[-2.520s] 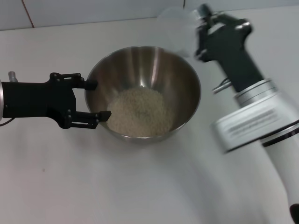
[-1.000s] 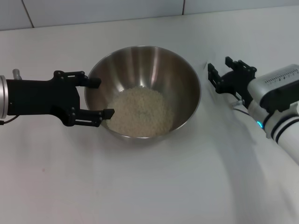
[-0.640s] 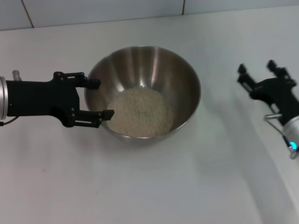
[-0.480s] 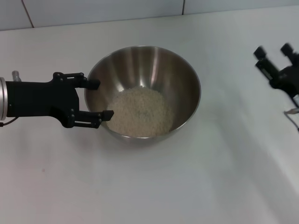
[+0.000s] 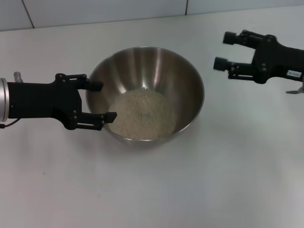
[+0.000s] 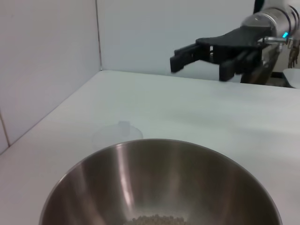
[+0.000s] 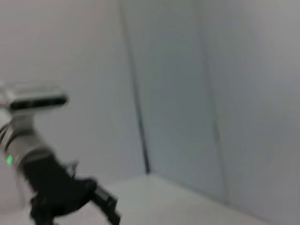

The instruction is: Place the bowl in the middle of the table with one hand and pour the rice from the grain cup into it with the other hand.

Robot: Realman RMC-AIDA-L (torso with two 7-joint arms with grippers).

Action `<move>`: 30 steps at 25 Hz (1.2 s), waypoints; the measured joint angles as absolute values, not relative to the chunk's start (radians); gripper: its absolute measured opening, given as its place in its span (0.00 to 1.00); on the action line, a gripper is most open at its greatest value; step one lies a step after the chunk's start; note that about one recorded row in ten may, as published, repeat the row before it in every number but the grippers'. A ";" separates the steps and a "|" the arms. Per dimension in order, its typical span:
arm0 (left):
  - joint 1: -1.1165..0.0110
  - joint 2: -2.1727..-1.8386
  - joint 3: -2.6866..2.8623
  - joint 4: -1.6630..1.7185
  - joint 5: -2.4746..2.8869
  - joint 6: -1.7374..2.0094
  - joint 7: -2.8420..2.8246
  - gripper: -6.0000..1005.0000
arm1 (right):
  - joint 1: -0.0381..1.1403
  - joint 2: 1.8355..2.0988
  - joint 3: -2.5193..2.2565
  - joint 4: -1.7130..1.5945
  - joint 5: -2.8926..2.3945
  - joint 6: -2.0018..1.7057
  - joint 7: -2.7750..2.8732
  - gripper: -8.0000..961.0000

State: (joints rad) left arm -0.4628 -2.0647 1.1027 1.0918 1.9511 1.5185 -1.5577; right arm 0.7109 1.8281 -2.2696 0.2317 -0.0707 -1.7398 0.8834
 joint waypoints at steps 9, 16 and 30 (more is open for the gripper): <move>-0.483 -2.065 1.101 1.092 1.973 1.512 -1.573 0.84 | 0.985 2.079 -2.759 0.920 0.136 -1.900 1.046 0.86; -0.485 -2.066 1.105 1.084 1.979 1.498 -1.581 0.84 | 0.943 2.076 -2.907 0.924 0.254 -1.922 1.188 0.87; -0.490 -2.066 1.107 1.086 1.979 1.497 -1.583 0.84 | 0.936 2.079 -2.898 0.899 0.251 -1.925 1.187 0.87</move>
State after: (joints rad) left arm -0.4899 -2.0662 1.1074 1.0863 1.9794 1.4969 -1.5829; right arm 0.9363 2.0792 -2.8984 0.8993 0.2509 -1.9250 1.1866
